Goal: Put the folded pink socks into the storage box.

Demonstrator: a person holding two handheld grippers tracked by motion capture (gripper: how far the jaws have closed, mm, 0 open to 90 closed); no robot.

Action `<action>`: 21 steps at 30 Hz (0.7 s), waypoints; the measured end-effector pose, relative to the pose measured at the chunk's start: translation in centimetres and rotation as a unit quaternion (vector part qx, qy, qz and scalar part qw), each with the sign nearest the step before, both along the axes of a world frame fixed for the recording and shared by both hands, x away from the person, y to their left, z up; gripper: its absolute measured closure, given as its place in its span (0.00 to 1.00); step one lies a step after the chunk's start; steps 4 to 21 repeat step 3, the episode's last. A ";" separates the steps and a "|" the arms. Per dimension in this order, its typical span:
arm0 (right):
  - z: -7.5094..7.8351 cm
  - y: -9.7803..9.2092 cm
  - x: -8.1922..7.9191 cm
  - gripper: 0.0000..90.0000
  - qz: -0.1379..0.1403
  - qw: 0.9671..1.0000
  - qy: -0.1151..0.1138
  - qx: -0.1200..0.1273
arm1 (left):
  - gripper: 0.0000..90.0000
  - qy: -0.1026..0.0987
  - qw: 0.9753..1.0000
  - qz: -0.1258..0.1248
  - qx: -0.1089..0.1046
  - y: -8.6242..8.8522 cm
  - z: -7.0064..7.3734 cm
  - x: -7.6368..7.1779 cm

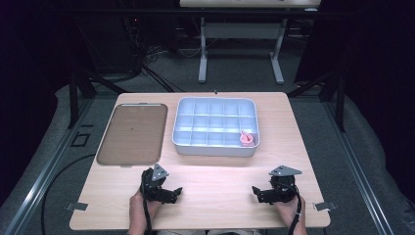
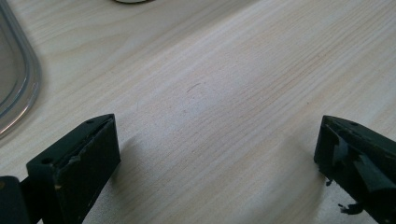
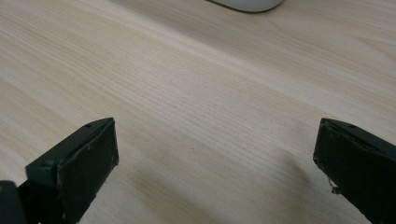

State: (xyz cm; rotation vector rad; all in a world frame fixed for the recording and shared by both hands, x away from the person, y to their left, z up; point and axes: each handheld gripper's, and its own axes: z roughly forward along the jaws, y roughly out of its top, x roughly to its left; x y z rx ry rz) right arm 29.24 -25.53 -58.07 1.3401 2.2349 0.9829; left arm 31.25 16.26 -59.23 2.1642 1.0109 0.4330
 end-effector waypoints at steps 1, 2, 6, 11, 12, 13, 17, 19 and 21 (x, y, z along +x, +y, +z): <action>-0.1 -0.1 -0.1 0.00 -0.004 1.000 0.000 0.002 | 0.00 0.000 1.000 0.000 0.000 0.0 0.0 0.0; -0.1 -0.3 -0.1 0.00 -0.004 1.000 0.002 0.000 | 0.00 0.000 1.000 0.000 0.000 0.0 0.0 0.0; -0.2 -0.4 -0.1 0.00 -0.009 1.000 0.002 0.000 | 0.00 0.000 1.000 0.000 0.000 0.0 0.0 0.0; -0.2 -0.4 -0.1 0.00 -0.009 1.000 0.002 0.000 | 0.00 0.000 1.000 0.000 0.000 0.0 0.0 0.0; -0.2 -0.4 -0.1 0.00 -0.009 1.000 0.002 0.000 | 0.00 0.000 1.000 0.000 0.000 0.0 0.0 0.0; -0.2 -0.4 -0.1 0.00 -0.009 1.000 0.002 0.000 | 0.00 0.000 1.000 0.000 0.000 0.0 0.0 0.0; -0.2 -0.4 -0.1 0.00 -0.009 1.000 0.002 0.000 | 0.00 0.000 1.000 0.000 0.000 0.0 0.0 0.0; -0.2 -0.4 -0.1 0.00 -0.009 1.000 0.002 0.000 | 0.00 0.000 1.000 0.000 0.000 0.0 0.0 0.0; -0.2 -0.4 -0.1 0.00 -0.009 1.000 0.002 0.000 | 0.00 0.000 1.000 0.000 0.000 0.0 0.0 0.0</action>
